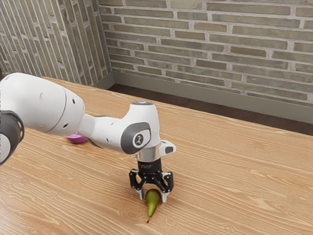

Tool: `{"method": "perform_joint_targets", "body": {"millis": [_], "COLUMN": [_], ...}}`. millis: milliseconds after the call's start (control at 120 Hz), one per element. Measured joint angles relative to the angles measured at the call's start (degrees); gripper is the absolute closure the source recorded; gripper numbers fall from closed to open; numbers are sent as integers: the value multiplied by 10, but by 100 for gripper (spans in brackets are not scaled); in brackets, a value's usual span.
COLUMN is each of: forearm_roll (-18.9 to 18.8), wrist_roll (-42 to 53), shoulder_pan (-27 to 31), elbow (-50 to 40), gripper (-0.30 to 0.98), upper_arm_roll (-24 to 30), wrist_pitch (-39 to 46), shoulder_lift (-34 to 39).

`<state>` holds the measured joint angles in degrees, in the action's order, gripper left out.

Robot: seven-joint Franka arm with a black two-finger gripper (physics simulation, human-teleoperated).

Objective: Place the pear in the bowl.

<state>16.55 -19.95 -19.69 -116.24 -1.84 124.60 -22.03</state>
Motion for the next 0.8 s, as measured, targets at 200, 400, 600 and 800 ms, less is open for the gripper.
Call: {"method": "perform_joint_targets", "body": {"millis": [200, 400, 600, 800], "forearm_roll": [-3, -7, -18, -30], "wrist_roll": [-13, -22, -31, -41], "shoulder_pan": [-4, -4, -4, -4], "elbow": [0, 1, 1, 1], "gripper": [26, 34, 41, 45], "upper_arm_roll": [0, 0, 0, 0], "wrist_pitch": [0, 1, 1, -3], "shoulder_lift": [-3, -4, -3, 1]}}
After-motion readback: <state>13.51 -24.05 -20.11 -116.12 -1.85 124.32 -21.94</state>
